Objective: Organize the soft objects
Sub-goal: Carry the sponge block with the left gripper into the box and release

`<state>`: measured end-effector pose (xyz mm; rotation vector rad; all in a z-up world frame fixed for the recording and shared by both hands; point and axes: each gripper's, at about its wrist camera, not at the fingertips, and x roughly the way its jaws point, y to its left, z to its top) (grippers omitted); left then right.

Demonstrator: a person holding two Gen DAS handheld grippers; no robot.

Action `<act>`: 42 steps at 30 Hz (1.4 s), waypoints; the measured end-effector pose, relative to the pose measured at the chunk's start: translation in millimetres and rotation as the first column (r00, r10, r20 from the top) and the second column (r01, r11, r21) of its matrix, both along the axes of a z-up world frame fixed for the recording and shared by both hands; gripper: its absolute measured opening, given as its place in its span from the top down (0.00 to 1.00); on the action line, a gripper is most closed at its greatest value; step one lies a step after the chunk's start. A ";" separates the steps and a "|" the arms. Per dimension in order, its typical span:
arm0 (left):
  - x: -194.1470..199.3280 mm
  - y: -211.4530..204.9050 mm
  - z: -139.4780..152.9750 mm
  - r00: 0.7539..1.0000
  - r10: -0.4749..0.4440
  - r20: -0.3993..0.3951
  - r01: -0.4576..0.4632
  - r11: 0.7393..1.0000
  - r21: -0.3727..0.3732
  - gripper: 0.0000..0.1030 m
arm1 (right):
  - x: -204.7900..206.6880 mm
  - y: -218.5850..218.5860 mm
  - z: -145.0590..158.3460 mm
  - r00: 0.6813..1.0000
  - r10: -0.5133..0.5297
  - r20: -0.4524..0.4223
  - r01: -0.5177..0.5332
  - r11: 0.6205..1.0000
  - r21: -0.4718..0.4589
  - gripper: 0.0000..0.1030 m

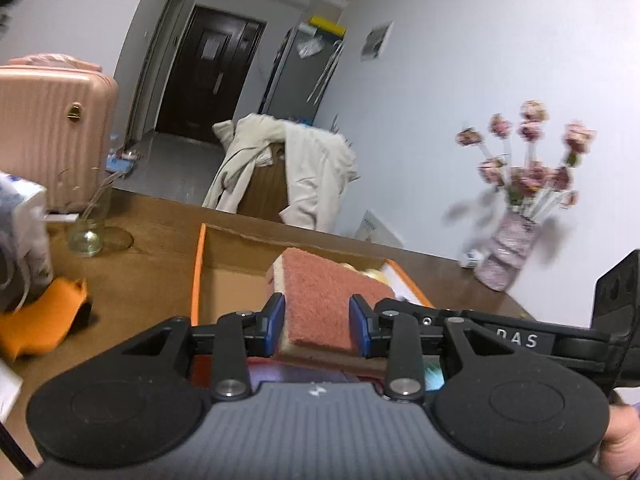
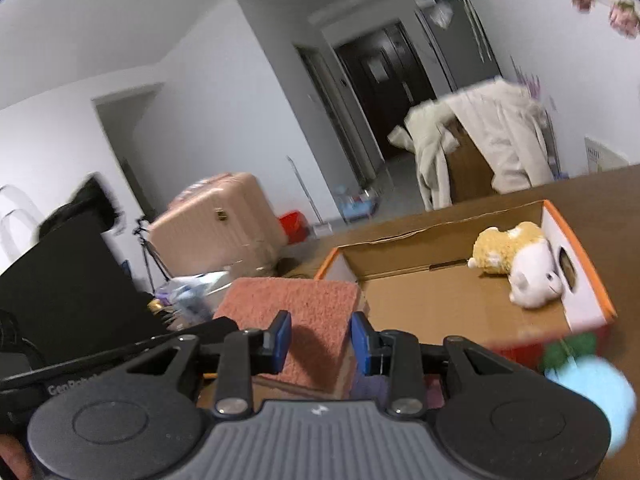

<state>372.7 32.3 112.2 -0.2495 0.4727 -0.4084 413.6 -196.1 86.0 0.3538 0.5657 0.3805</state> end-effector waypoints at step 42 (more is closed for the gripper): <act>-70.7 29.0 32.9 0.942 0.239 0.236 -0.305 0.902 0.305 0.19 | -44.4 -36.4 59.9 0.977 -0.058 0.204 0.135 0.913 -0.386 0.18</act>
